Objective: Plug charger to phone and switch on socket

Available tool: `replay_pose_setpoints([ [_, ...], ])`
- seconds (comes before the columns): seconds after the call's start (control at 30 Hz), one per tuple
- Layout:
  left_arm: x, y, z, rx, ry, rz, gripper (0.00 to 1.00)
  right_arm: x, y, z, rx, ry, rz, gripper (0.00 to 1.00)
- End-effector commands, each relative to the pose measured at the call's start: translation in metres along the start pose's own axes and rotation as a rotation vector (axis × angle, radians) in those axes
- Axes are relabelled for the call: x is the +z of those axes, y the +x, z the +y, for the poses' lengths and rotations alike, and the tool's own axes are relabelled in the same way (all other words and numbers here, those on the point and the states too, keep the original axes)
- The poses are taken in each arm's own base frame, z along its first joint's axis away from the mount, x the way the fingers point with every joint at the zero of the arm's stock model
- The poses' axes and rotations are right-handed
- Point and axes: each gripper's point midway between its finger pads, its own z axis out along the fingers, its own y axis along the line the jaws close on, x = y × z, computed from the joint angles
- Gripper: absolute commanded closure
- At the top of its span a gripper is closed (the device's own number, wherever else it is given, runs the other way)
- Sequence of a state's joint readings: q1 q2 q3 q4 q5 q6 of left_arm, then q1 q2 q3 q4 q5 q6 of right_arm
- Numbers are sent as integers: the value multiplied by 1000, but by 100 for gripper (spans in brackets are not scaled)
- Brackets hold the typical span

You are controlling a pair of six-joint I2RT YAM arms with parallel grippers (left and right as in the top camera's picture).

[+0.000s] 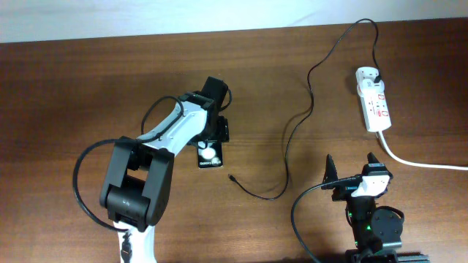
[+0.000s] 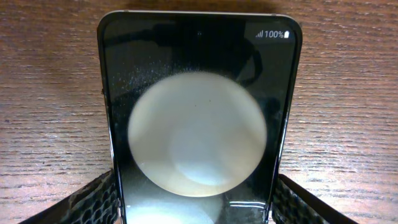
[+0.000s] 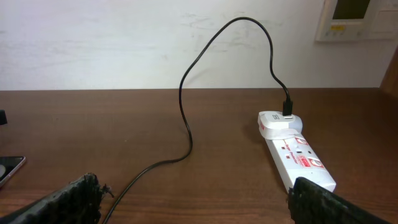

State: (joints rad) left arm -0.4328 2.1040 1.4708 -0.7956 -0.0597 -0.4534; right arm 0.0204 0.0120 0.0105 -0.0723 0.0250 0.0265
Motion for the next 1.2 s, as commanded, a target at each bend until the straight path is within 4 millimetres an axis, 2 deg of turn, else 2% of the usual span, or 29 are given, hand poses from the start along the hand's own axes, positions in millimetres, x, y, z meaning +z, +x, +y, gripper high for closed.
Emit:
replay_pose_setpoints([
  [0.0, 8, 9, 3, 20, -15, 58, 36, 0, 3, 2, 3, -8, 6, 1],
  [0.03, 3, 8, 4, 29, -19, 66, 38, 0, 3, 2, 3, -8, 6, 2],
  [0.1, -6, 6, 5, 26, -20, 78, 35, 0, 3, 2, 3, -8, 6, 1],
  [0.27, -14, 3, 3, 25, -7, 67, 35, 0, 3, 2, 3, -8, 6, 1],
  [0.47, -45, -11, 1, 14, 27, -11, 33, 0, 3, 2, 3, -8, 6, 1],
  [0.6, -47, -11, 3, -2, 58, 8, 37, 0, 3, 2, 3, -8, 6, 1],
  [0.63, -49, -11, 0, 3, 102, 26, 37, 0, 3, 2, 3, -7, 6, 1],
  [0.73, -58, -13, 6, -17, 122, 52, 37, 0, 3, 2, 3, -8, 6, 1],
  [0.9, -64, -5, 8, -3, 130, 98, 37, 0, 3, 2, 3, -7, 6, 1],
  [0.97, -66, -2, 10, -4, 126, 111, 37, 0, 0, -11, -19, 69, -5, 1],
  [1.0, -68, 0, 10, -4, 122, 120, 37, -2, -2, -28, -54, 164, -10, 1],
  [1.17, -70, 7, 12, 2, 117, 154, 36, -2, -2, -27, -55, 161, -10, 1],
])
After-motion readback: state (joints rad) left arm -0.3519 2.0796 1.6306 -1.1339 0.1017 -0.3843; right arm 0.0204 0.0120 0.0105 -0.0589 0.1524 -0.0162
